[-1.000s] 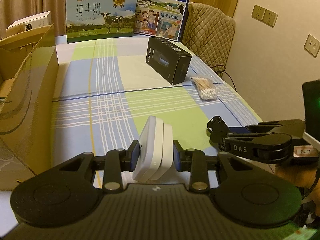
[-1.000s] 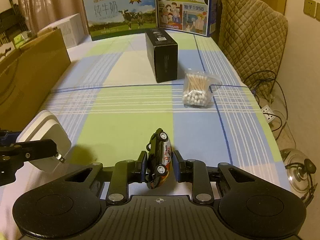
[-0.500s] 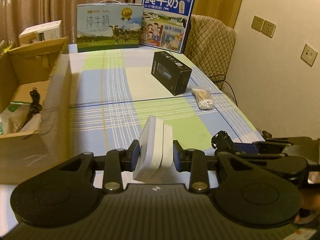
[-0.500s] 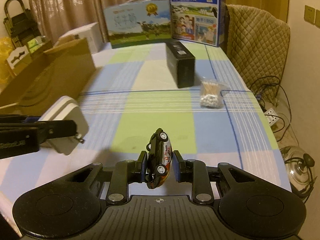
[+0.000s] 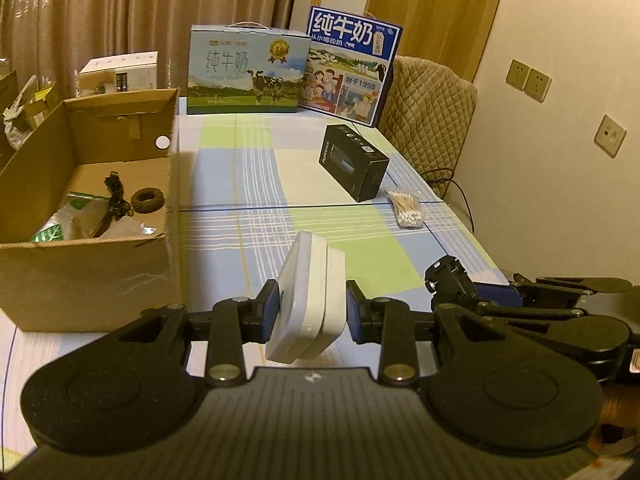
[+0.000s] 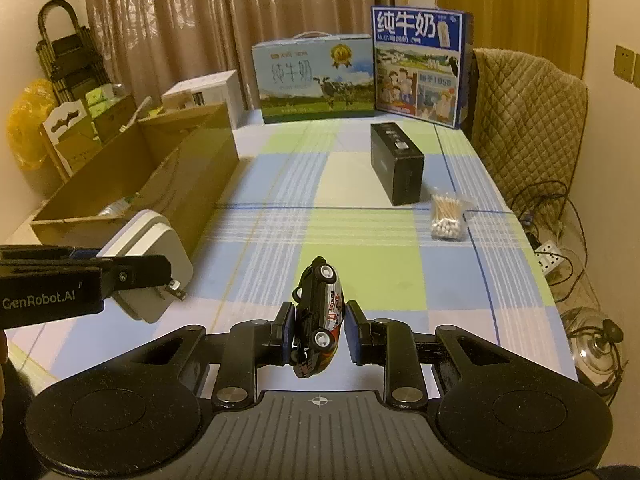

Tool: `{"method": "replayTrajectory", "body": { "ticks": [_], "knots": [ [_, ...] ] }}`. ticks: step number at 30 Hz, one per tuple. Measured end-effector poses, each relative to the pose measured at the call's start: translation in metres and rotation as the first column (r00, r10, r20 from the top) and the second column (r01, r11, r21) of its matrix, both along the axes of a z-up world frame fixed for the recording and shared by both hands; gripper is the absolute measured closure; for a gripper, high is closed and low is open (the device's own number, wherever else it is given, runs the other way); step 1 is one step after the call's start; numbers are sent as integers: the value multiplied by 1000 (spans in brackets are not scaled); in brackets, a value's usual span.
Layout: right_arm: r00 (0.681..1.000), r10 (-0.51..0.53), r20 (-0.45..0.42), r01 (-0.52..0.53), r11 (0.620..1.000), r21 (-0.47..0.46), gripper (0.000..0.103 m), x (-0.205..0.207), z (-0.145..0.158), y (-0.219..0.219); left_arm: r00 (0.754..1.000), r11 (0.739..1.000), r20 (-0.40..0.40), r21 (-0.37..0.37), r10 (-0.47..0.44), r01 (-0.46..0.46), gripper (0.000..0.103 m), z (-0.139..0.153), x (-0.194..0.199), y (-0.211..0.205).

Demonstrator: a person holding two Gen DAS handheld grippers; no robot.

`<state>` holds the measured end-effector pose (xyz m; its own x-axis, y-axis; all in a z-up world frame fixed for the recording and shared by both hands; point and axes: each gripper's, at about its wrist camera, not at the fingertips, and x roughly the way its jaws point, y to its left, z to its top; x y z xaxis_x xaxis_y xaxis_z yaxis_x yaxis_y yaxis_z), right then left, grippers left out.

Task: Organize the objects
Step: 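Carry the white plug with the left tool while the right tool carries the car to the cardboard box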

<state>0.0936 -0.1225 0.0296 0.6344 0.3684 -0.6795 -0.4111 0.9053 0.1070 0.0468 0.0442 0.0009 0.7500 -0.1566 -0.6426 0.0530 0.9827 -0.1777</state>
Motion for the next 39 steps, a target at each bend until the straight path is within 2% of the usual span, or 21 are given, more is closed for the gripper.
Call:
{"method": "replayTrajectory", "body": {
  "ticks": [16,39],
  "knots": [
    [999,28,15,-28,999,17,80,-22,19,14,999,1000,18,-9,27,-27,74,16,-34,18],
    [978,206,36,-206,978,20,80,-27,33,98,991,991,35,5,132,-132,74,36,-52,77]
  ]
}}
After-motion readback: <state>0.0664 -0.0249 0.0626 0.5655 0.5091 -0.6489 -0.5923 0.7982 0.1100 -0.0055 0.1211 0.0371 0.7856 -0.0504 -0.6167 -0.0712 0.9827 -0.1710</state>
